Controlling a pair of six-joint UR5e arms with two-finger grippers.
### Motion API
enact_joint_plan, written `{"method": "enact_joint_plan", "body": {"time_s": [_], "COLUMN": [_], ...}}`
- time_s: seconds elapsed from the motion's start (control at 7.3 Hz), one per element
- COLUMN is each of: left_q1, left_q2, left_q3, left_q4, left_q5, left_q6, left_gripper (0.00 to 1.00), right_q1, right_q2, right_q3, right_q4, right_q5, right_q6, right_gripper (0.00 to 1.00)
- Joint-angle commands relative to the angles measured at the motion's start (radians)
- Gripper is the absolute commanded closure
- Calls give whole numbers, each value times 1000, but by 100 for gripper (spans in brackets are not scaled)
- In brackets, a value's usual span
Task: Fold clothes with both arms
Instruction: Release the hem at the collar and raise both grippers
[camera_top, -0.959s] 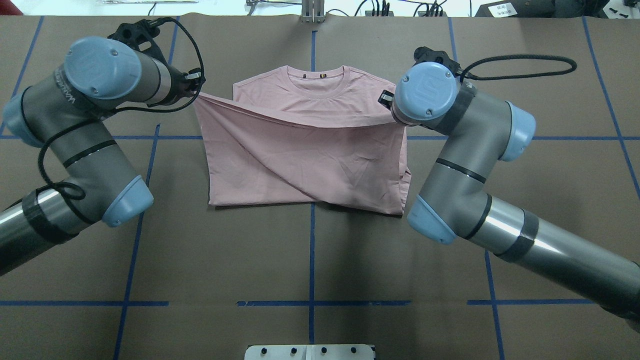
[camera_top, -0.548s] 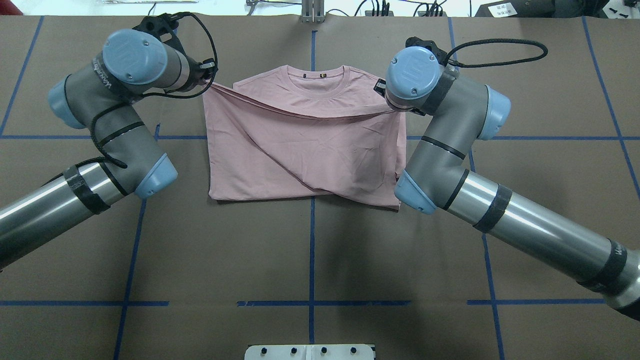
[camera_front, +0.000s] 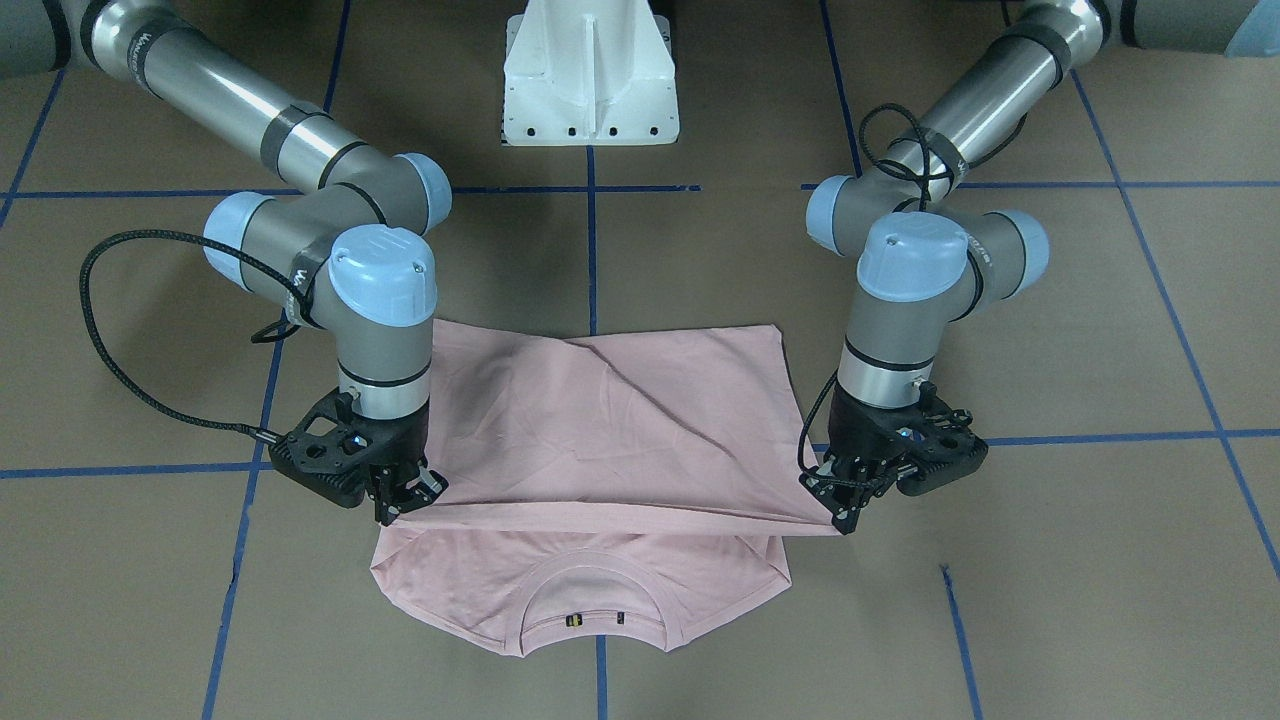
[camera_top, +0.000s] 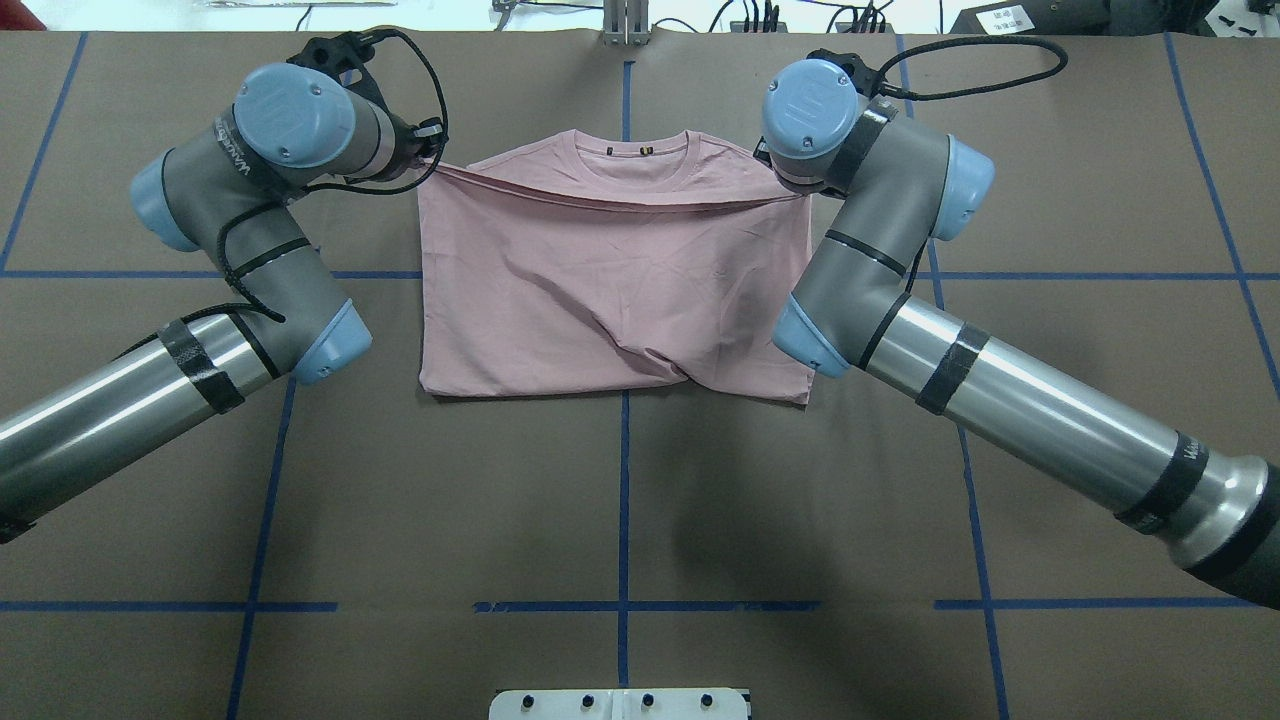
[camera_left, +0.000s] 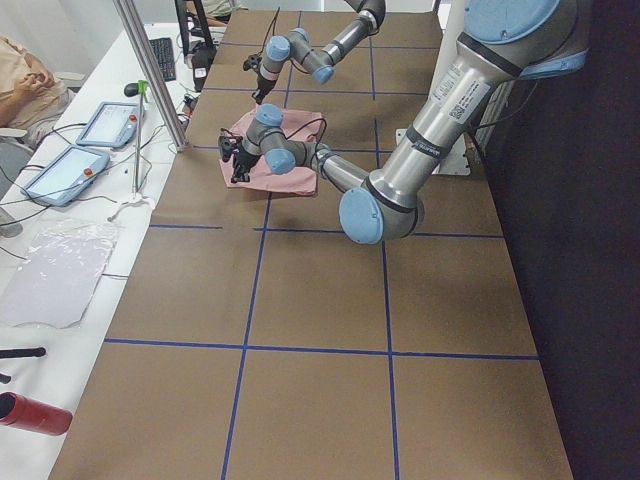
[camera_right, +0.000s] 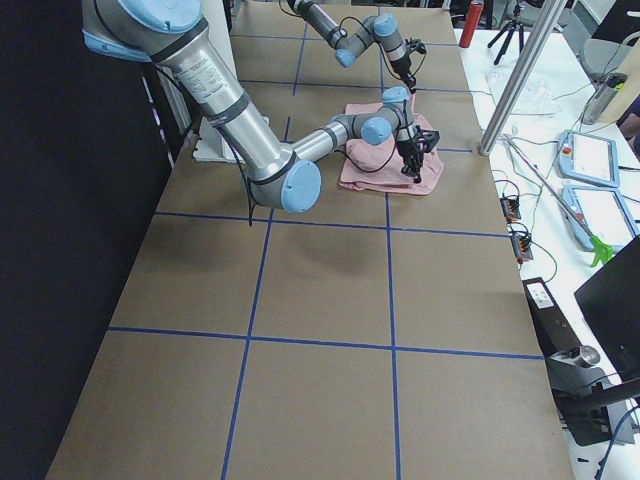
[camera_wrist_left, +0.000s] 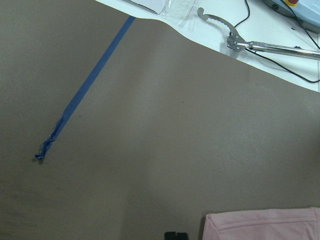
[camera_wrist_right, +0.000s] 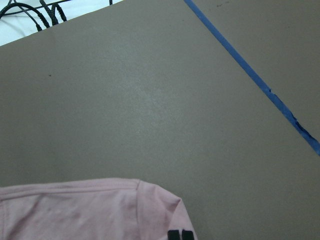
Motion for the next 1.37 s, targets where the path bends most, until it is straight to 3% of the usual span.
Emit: {"method": "enact_joint_plan", "body": {"time_s": [0.0, 0.41, 0.55, 0.69, 0.82, 0.96, 1.23], "left_q1": [3, 6, 6, 5, 0, -9, -14], "left_q2": [-17, -45, -45, -45, -40, -31, 83], "left_q3": [34, 119, 124, 124, 121, 108, -68], "left_q4": [-9, -67, -75, -78, -122, -153, -153], "left_q5": [1, 3, 3, 3, 1, 0, -8], "left_q6": [2, 3, 3, 3, 3, 3, -5], "left_gripper": [100, 100, 84, 54, 49, 49, 49], "right_q1": [8, 7, 7, 7, 7, 17, -60], "right_q2": [11, 28, 34, 34, 31, -6, -310], "right_q3": [-55, -83, -86, -84, -69, 37, 445], "right_q4": [34, 34, 34, 34, 62, 92, 74], "right_q5": [-2, -2, -4, -8, -10, 13, 70], "right_q6": [-28, -28, -28, -28, -20, -23, 57], "right_gripper": [100, 100, 68, 34, 0, 0, 0]}}
